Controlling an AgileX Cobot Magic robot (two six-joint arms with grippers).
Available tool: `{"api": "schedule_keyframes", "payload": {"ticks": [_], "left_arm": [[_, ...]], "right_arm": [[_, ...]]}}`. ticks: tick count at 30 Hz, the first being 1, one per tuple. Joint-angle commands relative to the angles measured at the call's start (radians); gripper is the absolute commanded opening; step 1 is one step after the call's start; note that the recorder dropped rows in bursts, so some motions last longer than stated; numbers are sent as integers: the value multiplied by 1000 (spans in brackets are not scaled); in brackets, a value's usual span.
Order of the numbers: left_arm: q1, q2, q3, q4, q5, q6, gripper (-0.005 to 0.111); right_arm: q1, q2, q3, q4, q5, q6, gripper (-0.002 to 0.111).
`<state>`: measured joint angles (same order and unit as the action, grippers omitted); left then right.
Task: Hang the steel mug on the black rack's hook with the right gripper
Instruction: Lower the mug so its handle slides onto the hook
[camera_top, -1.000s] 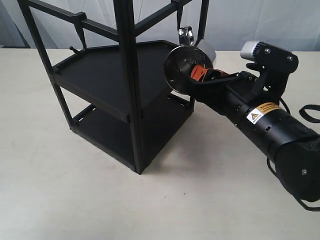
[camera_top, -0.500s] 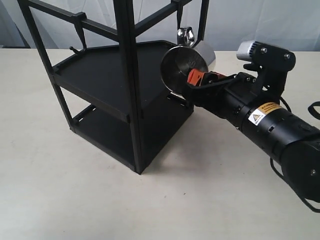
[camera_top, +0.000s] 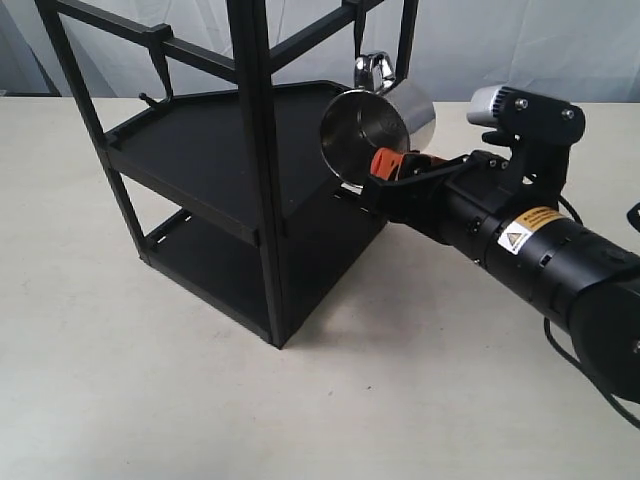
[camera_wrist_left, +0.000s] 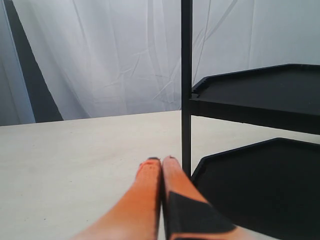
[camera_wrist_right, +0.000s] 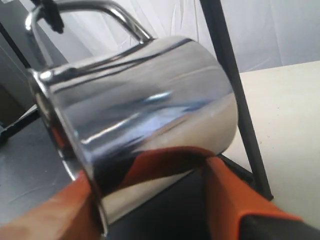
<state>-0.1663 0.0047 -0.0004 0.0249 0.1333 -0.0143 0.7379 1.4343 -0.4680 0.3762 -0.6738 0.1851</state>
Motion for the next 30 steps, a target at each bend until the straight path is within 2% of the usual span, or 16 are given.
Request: {"api": "schedule_keyframes", "payload": {"ticks": [1,30], "left_arm": [[-5,-5,0,2,-5,-2,2],[-5,-5,0,2,-5,-2,2]], "right_arm": [[0,-50,6,-12,36,-10,53],[0,-206,6,-16,242,-8,53]]}}
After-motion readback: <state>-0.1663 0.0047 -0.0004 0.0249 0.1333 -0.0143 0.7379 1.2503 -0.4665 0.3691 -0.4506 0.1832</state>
